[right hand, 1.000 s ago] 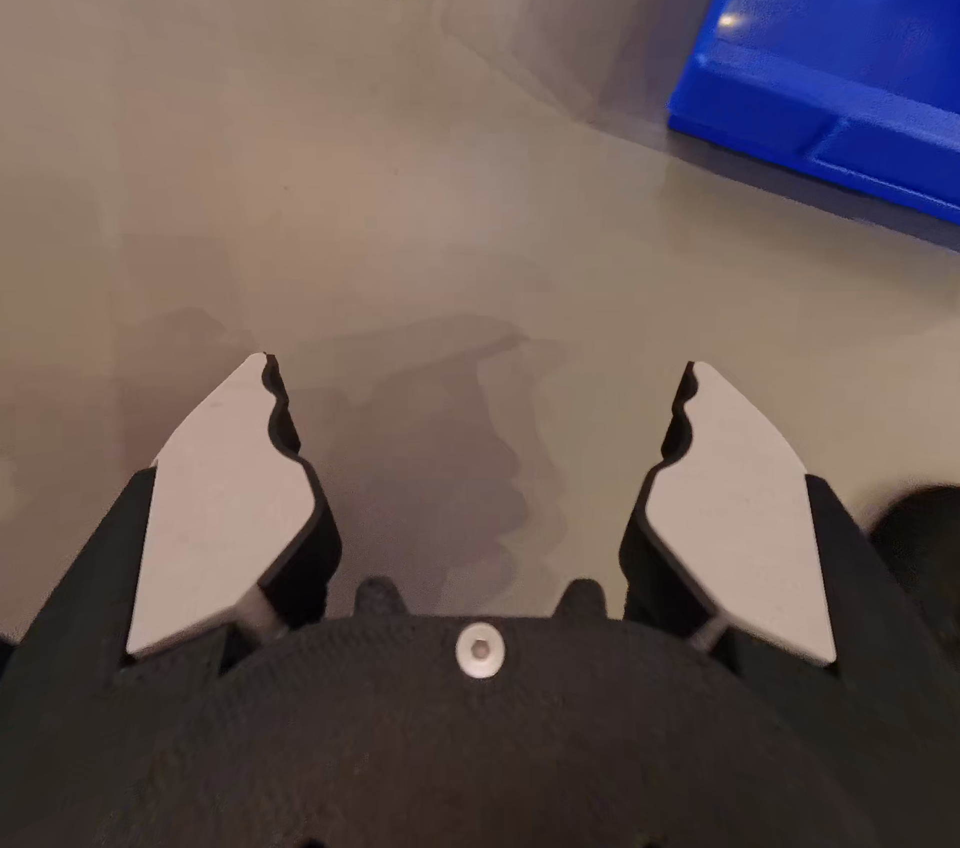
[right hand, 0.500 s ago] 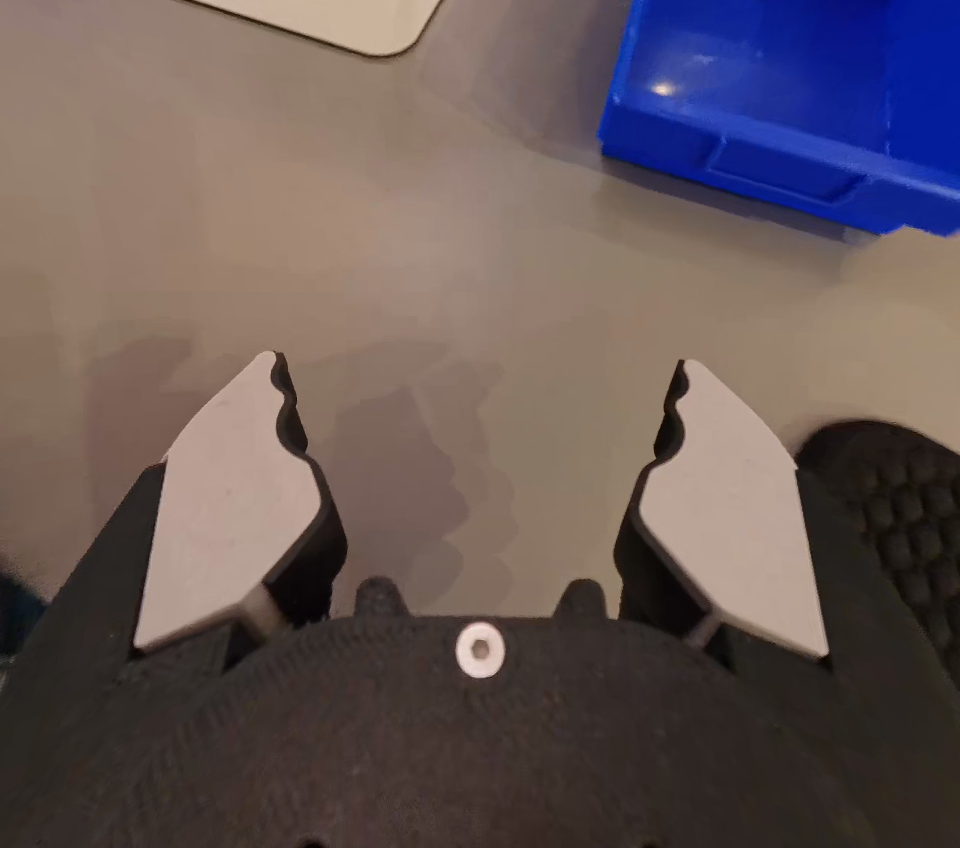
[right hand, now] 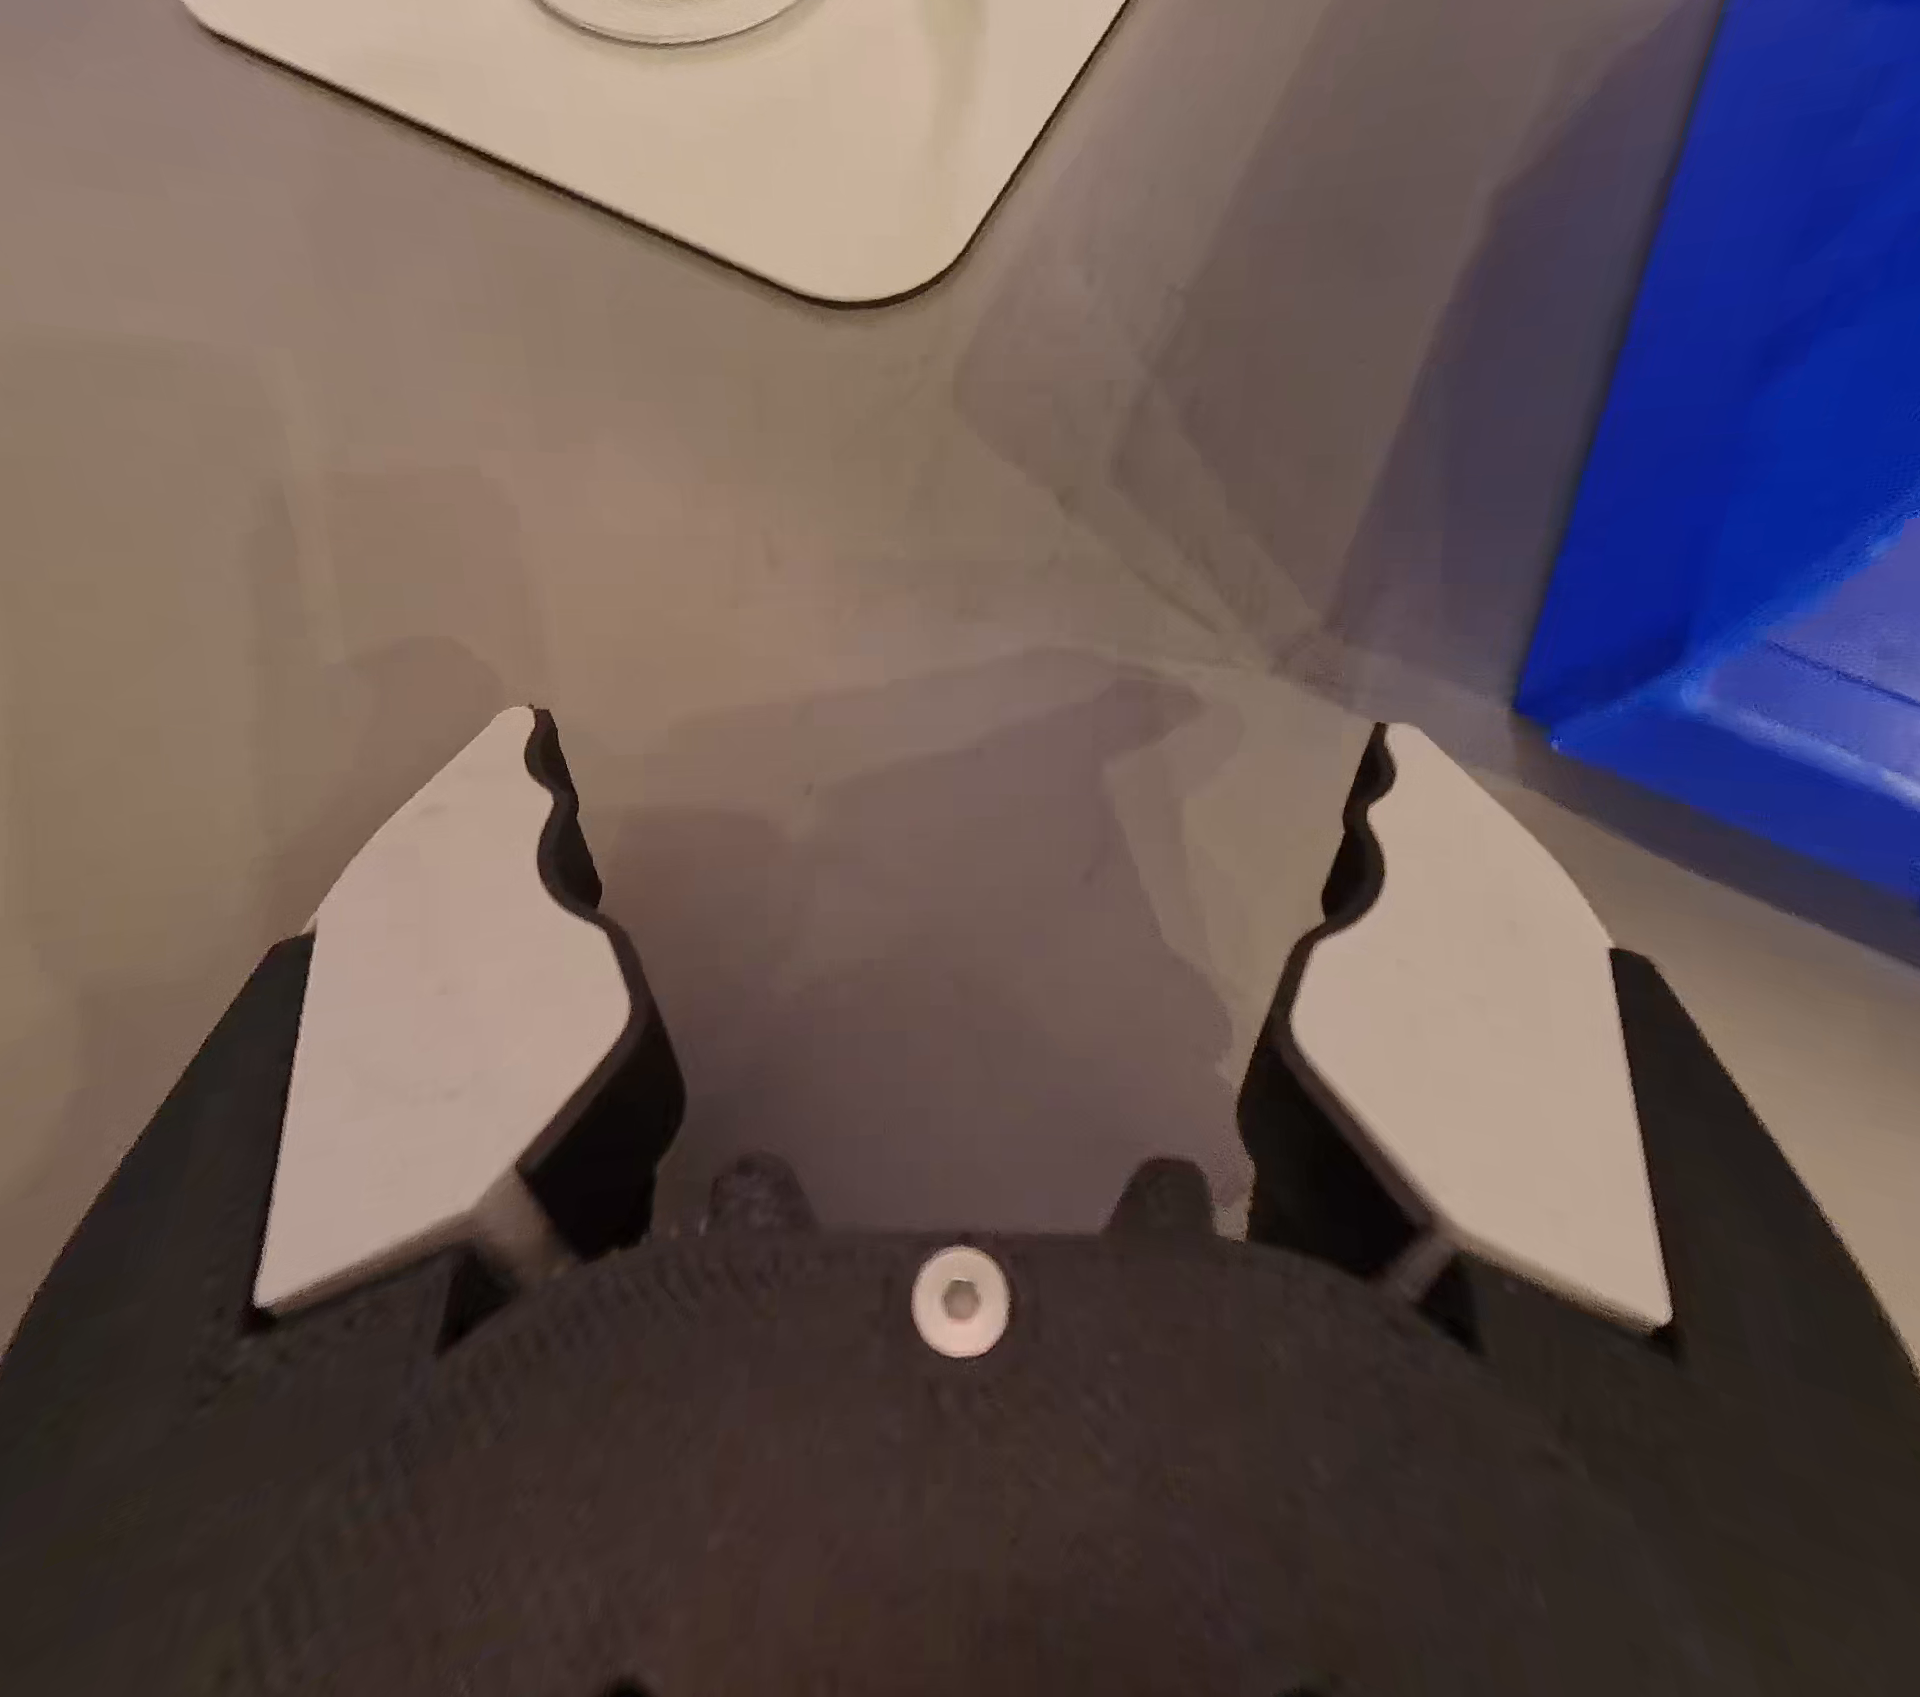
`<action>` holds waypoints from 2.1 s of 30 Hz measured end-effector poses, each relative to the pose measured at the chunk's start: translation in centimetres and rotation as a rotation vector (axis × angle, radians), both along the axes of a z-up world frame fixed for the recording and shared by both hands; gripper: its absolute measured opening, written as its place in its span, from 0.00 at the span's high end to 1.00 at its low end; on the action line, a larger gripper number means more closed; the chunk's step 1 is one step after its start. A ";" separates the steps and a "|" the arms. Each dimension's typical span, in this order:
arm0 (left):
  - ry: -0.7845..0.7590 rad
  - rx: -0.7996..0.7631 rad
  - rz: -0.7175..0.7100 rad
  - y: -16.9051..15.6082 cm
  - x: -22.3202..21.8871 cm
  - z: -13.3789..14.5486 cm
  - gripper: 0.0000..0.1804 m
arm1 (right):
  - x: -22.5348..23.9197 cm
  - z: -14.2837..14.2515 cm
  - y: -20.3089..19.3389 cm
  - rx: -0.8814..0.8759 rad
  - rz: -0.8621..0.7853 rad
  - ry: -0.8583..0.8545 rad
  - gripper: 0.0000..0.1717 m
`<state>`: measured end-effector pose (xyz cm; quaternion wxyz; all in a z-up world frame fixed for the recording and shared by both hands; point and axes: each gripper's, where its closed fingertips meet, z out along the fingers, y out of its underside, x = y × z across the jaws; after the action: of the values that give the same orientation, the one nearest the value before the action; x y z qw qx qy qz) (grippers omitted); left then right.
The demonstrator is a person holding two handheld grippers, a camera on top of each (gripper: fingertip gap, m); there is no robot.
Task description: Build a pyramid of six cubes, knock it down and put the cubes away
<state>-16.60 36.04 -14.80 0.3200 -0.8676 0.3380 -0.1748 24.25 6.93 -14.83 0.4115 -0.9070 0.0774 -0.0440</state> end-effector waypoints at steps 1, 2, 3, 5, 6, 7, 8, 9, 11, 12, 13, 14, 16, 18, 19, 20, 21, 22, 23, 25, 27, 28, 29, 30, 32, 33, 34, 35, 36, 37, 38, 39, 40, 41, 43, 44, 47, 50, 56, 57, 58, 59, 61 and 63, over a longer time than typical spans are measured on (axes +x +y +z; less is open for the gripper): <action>0.023 -0.011 -0.024 -0.2 0.6 -0.7 0.27 | 0.3 -0.3 0.4 -0.004 -0.001 0.005 0.20; 0.040 -0.015 -0.042 -0.3 1.0 -1.3 0.27 | 0.5 -0.6 0.7 -0.015 -0.005 0.012 0.19; 0.058 -0.025 -0.050 -0.5 1.1 -1.9 0.27 | 0.6 -1.1 0.9 -0.033 -0.009 0.021 0.20; 0.071 -0.013 -0.049 -0.5 1.3 -2.4 0.27 | 0.7 -1.7 1.0 -0.074 -0.003 0.017 0.21; 0.091 -0.002 -0.055 -0.5 1.3 -2.6 0.27 | 0.6 -1.9 1.0 -0.090 0.004 0.009 0.21; 0.112 0.009 -0.062 -0.5 1.3 -2.7 0.26 | 0.5 -2.2 1.1 -0.111 0.014 0.006 0.21; 0.108 0.013 -0.062 -0.6 1.4 -2.7 0.26 | 0.3 -2.4 1.1 -0.117 0.020 0.013 0.23; 0.104 0.018 -0.060 -0.5 1.4 -2.7 0.26 | 0.3 -2.4 1.2 -0.119 0.018 0.023 0.23; 0.102 0.022 -0.060 -0.5 1.4 -2.7 0.26 | 0.4 -2.4 1.3 -0.121 0.016 0.027 0.22; 0.101 0.023 -0.061 -0.5 1.4 -2.7 0.26 | 0.5 -2.5 1.4 -0.121 0.017 0.028 0.22; 0.100 0.023 -0.064 -0.4 1.5 -2.7 0.26 | 0.5 -2.5 1.5 -0.122 0.019 0.028 0.22; 0.100 0.024 -0.070 -0.4 1.5 -2.7 0.26 | 0.5 -2.5 1.6 -0.122 0.021 0.027 0.22; 0.100 0.026 -0.076 -0.3 1.6 -2.7 0.26 | 0.6 -2.5 1.8 -0.122 0.024 0.026 0.22; 0.099 0.029 -0.077 -0.3 1.6 -2.7 0.27 | 0.7 -2.5 2.1 -0.121 0.024 0.025 0.22; 0.097 0.031 -0.083 -0.4 1.7 -2.7 0.28 | 0.8 -2.4 2.2 -0.120 0.023 0.025 0.22; 0.093 0.036 -0.098 -0.5 1.8 -2.6 0.30 | 0.9 -2.4 2.4 -0.119 0.023 0.024 0.23; 0.087 0.042 -0.117 -0.6 2.0 -2.5 0.33 | 0.9 -2.4 2.5 -0.119 0.023 0.024 0.23; 0.085 0.043 -0.123 -0.6 2.1 -2.5 0.34 | 0.9 -2.4 2.6 -0.118 0.023 0.024 0.23; 0.085 0.044 -0.121 -0.6 2.1 -2.5 0.34 | 1.0 -2.4 2.6 -0.118 0.023 0.024 0.23; 0.084 0.043 -0.120 -0.6 2.1 -2.5 0.34 | 0.9 -2.4 2.6 -0.117 0.025 0.023 0.24; 0.084 0.042 -0.119 -0.6 2.1 -2.5 0.34 | 0.8 -2.3 2.6 -0.114 0.032 0.022 0.25; 0.084 0.042 -0.119 -0.6 2.1 -2.5 0.34 | 0.8 -2.3 2.6 -0.114 0.033 0.022 0.25; 0.084 0.042 -0.119 -0.6 2.1 -2.4 0.34 | 0.8 -2.3 2.6 -0.114 0.033 0.022 0.25; 0.084 0.041 -0.119 -0.6 2.0 -2.4 0.34 | 0.8 -2.3 2.6 -0.114 0.033 0.022 0.25; 0.083 0.041 -0.119 -0.6 2.0 -2.4 0.34 | 0.8 -2.3 2.5 -0.114 0.033 0.022 0.25; 0.083 0.041 -0.120 -0.6 2.0 -2.4 0.34 | 0.8 -2.3 2.5 -0.114 0.033 0.022 0.25; 0.083 0.041 -0.120 -0.6 2.0 -2.4 0.35 | 0.8 -2.3 2.5 -0.114 0.033 0.022 0.25; 0.083 0.041 -0.120 -0.6 2.0 -2.4 0.35 | 0.8 -2.3 2.5 -0.114 0.033 0.022 0.25; 0.083 0.042 -0.120 -0.6 2.0 -2.4 0.35 | 0.8 -2.3 2.5 -0.114 0.033 0.021 0.25; 0.083 0.043 -0.121 -0.6 2.0 -2.4 0.35 | 0.9 -2.3 2.5 -0.114 0.033 0.021 0.25; 0.083 0.043 -0.122 -0.6 2.0 -2.4 0.35 | 0.9 -2.3 2.5 -0.114 0.033 0.021 0.25; 0.082 0.043 -0.122 -0.6 2.0 -2.4 0.35 | 0.9 -2.3 2.5 -0.114 0.032 0.021 0.25; 0.082 0.043 -0.122 -0.6 2.0 -2.4 0.35 | 0.9 -2.3 2.5 -0.114 0.033 0.021 0.26; 0.082 0.043 -0.122 -0.6 2.0 -2.4 0.35 | 0.9 -2.3 2.5 -0.114 0.033 0.021 0.26; 0.082 0.044 -0.122 -0.6 2.0 -2.4 0.35 | 0.9 -2.3 2.5 -0.113 0.033 0.021 0.26; 0.082 0.044 -0.122 -0.6 2.0 -2.4 0.36 | 0.9 -2.3 2.5 -0.113 0.033 0.021 0.26; 0.080 0.047 -0.115 -0.5 1.9 -2.3 0.38 | 0.9 -2.3 2.5 -0.113 0.033 0.021 0.26; 0.031 0.096 -0.118 -0.5 1.9 -1.1 0.44 | 0.9 -2.2 2.5 -0.113 0.035 0.021 0.26; -0.056 0.297 -0.192 1.0 2.8 6.5 0.60 | 0.8 -2.2 2.5 -0.112 0.036 0.021 0.26; -0.055 0.336 -0.227 1.5 3.3 7.9 0.63 | 0.8 -2.2 2.5 -0.112 0.036 0.021 0.26; -0.045 0.375 -0.268 2.1 3.9 9.1 0.64 | 0.8 -2.2 2.5 -0.112 0.036 0.021 0.26; -0.036 0.408 -0.327 2.7 4.8 10.1 0.65 | 0.8 -2.2 2.5 -0.112 0.036 0.021 0.26; 0.015 0.438 -0.427 4.0 6.3 11.3 0.65 | 0.8 -2.2 2.5 -0.112 0.037 0.021 0.26; 0.077 0.437 -0.534 5.2 7.8 11.4 0.67 | 0.8 -2.2 2.5 -0.112 0.037 0.021 0.26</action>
<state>-8.79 41.27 -3.44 0.4282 -0.6656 0.5944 -0.1428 25.10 9.43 -17.07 0.3601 -0.9303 0.0626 -0.0311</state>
